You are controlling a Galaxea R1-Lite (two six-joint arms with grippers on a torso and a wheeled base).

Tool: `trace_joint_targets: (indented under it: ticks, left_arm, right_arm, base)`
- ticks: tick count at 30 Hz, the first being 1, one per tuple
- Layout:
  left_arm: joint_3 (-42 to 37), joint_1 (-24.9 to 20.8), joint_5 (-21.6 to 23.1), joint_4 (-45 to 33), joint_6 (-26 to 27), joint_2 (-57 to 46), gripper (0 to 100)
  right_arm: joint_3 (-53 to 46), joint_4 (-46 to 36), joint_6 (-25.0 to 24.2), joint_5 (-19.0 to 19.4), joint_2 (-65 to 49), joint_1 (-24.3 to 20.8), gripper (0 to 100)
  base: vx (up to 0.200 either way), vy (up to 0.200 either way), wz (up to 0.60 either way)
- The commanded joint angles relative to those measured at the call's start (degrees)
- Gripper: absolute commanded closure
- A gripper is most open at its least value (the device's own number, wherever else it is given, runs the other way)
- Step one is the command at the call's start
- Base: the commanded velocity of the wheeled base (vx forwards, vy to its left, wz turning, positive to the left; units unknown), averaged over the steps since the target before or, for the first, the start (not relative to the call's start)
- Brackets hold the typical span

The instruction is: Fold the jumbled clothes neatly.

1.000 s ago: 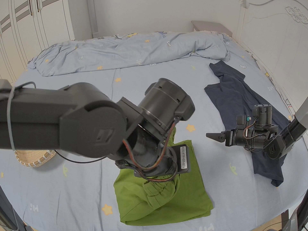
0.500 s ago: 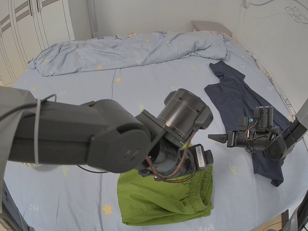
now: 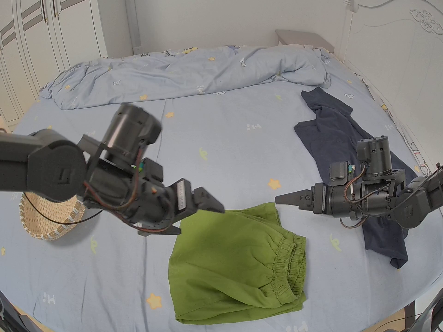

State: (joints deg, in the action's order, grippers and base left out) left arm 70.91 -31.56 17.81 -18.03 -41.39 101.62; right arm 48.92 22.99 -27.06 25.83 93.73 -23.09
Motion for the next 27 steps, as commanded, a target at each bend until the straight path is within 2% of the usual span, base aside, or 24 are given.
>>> trace_joint_targets:
  ticks: [1, 2, 3, 4, 5, 10, 17, 22, 25, 27]
  left_arm:
    - [-14.49, 13.46, 11.81, 8.27, 10.54, -3.71, 0]
    - [-18.18, 16.18, 15.15, 12.40, 15.02, -1.60, 0]
    - [-18.35, 16.27, 15.32, 12.67, 15.28, -1.43, 0]
    - [-18.35, 16.27, 15.32, 12.67, 15.28, -1.43, 0]
    - [-21.25, 17.06, 16.38, 16.10, 18.01, 1.21, 0]
    - [-22.92, 16.36, 16.55, 20.75, 18.18, 5.34, 0]
    - [-22.48, 13.02, 16.47, 26.29, 17.83, 11.67, 0]
    - [-22.31, 11.52, 16.29, 29.02, 17.74, 13.52, 0]
    - [-22.40, 11.00, 16.38, 29.02, 17.74, 13.78, 0]
    - [-22.48, 10.12, 16.47, 29.10, 17.74, 14.13, 0]
  right_arm:
    - [3.99, -9.28, -5.81, 0.18, -7.95, -10.92, 0]
    - [3.99, -9.28, -5.81, 0.18, -7.95, -10.92, 0]
    - [4.87, -11.92, -6.16, 0.45, -7.51, -13.39, 0]
    - [4.87, -11.92, -6.16, 0.45, -7.51, -13.39, 0]
    - [5.31, -13.85, -6.16, 0.45, -3.65, -15.41, 0]
    - [5.84, -18.68, -6.16, 0.45, 4.00, -17.69, 0]
    - [4.52, -24.22, -5.90, 0.54, 11.21, -17.25, 0]
    - [0.03, -24.31, -4.05, 0.71, 11.65, -15.67, 0]
    - [-1.64, -24.05, -2.82, 2.73, 11.56, -14.18, 0]
    - [-2.34, -22.82, -2.29, 5.63, 11.30, -11.98, 0]
  base:
    - [0.000, 0.000, 0.00]
    - [0.000, 0.000, 0.00]
    - [0.000, 0.000, 0.00]
    - [0.000, 0.000, 0.00]
    - [0.000, 0.000, 0.00]
    - [0.000, 0.000, 0.00]
    - [0.000, 0.000, 0.00]
    - [0.000, 0.000, 0.00]
    - [0.000, 0.000, 0.00]
    - [0.000, 0.000, 0.00]
